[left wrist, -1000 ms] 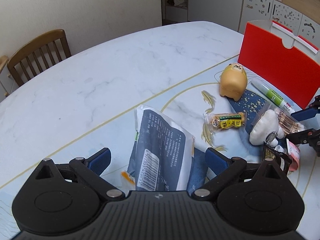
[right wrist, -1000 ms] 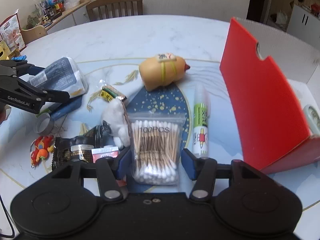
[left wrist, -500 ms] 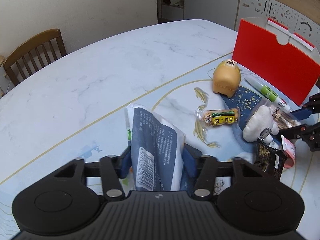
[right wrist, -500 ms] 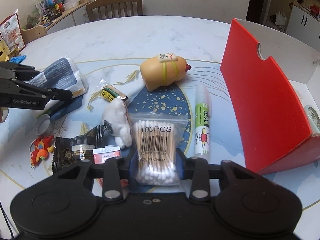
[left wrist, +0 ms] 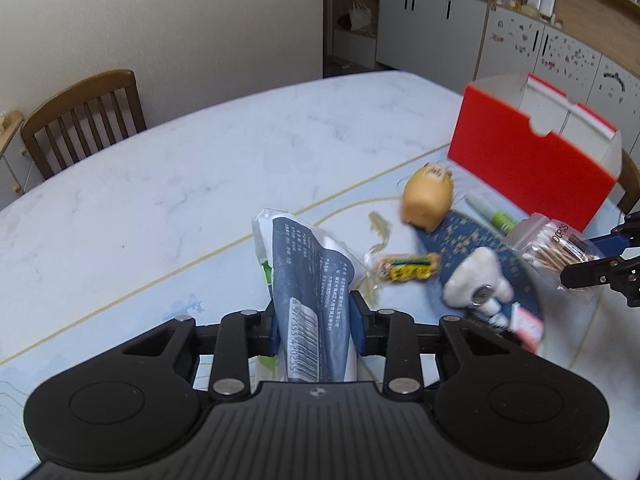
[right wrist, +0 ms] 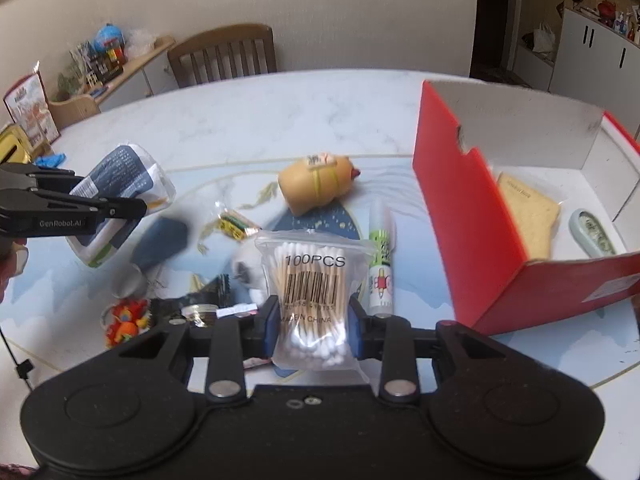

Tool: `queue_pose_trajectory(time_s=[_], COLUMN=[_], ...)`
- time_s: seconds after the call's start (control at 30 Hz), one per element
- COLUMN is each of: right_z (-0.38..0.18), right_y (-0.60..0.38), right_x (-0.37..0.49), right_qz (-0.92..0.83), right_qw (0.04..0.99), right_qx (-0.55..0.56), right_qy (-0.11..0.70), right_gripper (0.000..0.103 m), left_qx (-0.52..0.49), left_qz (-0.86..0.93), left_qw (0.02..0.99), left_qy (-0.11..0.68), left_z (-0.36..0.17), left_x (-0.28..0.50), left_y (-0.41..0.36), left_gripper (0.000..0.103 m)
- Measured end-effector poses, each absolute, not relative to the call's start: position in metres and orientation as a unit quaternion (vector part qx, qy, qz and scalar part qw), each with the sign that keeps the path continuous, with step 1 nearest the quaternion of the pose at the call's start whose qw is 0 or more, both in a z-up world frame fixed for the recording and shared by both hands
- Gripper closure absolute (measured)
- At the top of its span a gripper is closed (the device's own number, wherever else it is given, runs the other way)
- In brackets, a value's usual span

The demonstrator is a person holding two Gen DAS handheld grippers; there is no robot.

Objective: Organize objects
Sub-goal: 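Grasp the blue-printed bag with the left gripper while the right gripper grasps the cotton swab bag, then carry the blue bag and cotton swab bag over the red shoebox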

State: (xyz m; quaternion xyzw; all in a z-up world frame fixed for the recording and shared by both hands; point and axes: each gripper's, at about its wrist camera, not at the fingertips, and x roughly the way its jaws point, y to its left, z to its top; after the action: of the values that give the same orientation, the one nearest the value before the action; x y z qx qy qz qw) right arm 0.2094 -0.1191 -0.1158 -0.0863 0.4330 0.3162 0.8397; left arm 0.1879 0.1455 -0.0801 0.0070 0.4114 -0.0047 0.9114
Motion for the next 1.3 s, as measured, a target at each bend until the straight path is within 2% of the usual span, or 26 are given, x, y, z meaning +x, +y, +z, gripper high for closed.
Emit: queue_pose_trajectory(time_s=[0.4,0.77,1.3], right_z=[-0.069,-0.046,-0.043], right_y=[-0.146,-0.179,-0.248], right_x=[0.208,0.23,0.297], right_qz=[0.32,0.312,0.291], right_qw=[0.857,0.87,0.881], right_qx=[-0.071,-0.071,-0.079], right_qy=[0.398,0.375,0.363], right_gripper=[0.071,0.071,0.071], left_qx=[-0.007,-0.015,0.015], left_qz=[-0.019,-0.062,-0.106], left_qw=[0.917,0.921,0.92], left_qy=[0.4,0.384,0.377], left_z=[-0.031,0.006,0.013], left_x=[0.177,0.203,0.28], left_y=[0.106,0.043,-0.072], left_gripper=[0.072,0.072,0.072])
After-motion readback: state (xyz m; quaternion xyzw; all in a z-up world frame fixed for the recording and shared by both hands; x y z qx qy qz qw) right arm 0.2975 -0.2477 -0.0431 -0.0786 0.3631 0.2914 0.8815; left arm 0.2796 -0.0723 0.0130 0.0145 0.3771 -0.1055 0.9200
